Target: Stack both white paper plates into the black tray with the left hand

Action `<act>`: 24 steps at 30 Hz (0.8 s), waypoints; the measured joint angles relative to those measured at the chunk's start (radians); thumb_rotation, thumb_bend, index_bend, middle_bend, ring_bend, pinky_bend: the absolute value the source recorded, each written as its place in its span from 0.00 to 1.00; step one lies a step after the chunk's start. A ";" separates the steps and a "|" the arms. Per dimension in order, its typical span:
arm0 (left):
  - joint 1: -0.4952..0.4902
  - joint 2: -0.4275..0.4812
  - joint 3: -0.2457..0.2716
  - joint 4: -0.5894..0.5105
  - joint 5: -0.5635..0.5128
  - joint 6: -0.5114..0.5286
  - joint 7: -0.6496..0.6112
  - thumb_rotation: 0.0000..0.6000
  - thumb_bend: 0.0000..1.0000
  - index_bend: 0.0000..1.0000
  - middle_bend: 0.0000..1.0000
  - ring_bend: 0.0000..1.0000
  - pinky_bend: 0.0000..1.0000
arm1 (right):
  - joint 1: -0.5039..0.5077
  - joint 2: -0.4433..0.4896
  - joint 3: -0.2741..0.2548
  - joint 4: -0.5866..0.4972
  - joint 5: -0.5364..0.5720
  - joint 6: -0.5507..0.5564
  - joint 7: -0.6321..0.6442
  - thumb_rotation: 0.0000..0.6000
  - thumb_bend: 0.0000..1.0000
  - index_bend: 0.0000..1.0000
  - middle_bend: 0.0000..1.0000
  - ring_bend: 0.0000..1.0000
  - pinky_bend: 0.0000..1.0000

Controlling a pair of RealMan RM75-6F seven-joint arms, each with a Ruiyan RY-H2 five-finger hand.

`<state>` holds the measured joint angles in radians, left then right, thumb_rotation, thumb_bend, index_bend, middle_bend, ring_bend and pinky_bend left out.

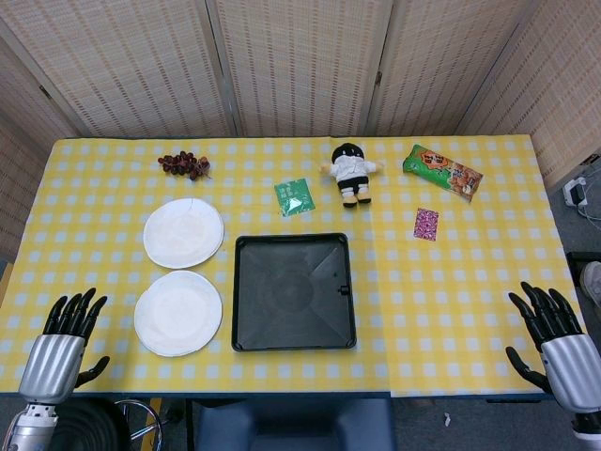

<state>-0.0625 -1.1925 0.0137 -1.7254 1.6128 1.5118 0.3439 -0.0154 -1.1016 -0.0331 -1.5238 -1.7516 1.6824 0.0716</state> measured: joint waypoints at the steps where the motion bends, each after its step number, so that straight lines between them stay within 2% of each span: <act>1: -0.001 0.000 -0.001 0.001 -0.002 -0.001 -0.001 1.00 0.23 0.07 0.00 0.00 0.00 | 0.000 -0.001 0.001 0.002 0.000 0.000 -0.002 1.00 0.37 0.00 0.00 0.00 0.00; 11: -0.007 0.005 0.009 -0.001 0.020 -0.007 -0.021 1.00 0.23 0.05 0.00 0.00 0.00 | 0.005 -0.016 -0.001 0.006 -0.006 -0.012 -0.023 1.00 0.37 0.00 0.00 0.00 0.00; 16: 0.009 0.012 0.035 -0.009 0.053 0.017 -0.021 1.00 0.23 0.05 0.00 0.00 0.01 | 0.002 -0.033 0.008 0.007 0.002 -0.009 -0.094 1.00 0.37 0.00 0.00 0.00 0.00; 17: 0.012 0.012 0.041 -0.012 0.057 0.016 -0.015 1.00 0.23 0.05 0.02 0.00 0.05 | 0.003 -0.034 0.009 0.005 0.000 -0.008 -0.099 1.00 0.37 0.00 0.00 0.00 0.00; 19: 0.021 0.010 0.052 -0.019 0.066 0.017 0.004 1.00 0.23 0.05 0.09 0.03 0.19 | 0.004 -0.037 0.010 0.002 -0.010 -0.002 -0.094 1.00 0.37 0.00 0.00 0.00 0.00; 20: 0.024 0.007 0.056 -0.020 0.073 0.020 0.012 1.00 0.23 0.06 0.15 0.10 0.28 | 0.006 -0.038 0.011 0.001 -0.018 0.000 -0.091 1.00 0.37 0.00 0.00 0.00 0.00; 22: 0.033 -0.010 0.062 -0.015 0.093 0.032 0.031 1.00 0.23 0.09 0.33 0.31 0.46 | 0.011 -0.042 0.009 -0.002 -0.032 -0.001 -0.094 1.00 0.37 0.00 0.00 0.00 0.00; 24: 0.041 -0.029 0.066 -0.006 0.106 0.044 0.046 1.00 0.23 0.15 0.57 0.55 0.66 | 0.015 -0.044 0.009 -0.006 -0.033 -0.007 -0.096 1.00 0.37 0.00 0.00 0.00 0.00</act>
<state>-0.0220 -1.2214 0.0792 -1.7315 1.7188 1.5554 0.3904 -0.0006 -1.1453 -0.0244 -1.5297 -1.7843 1.6758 -0.0245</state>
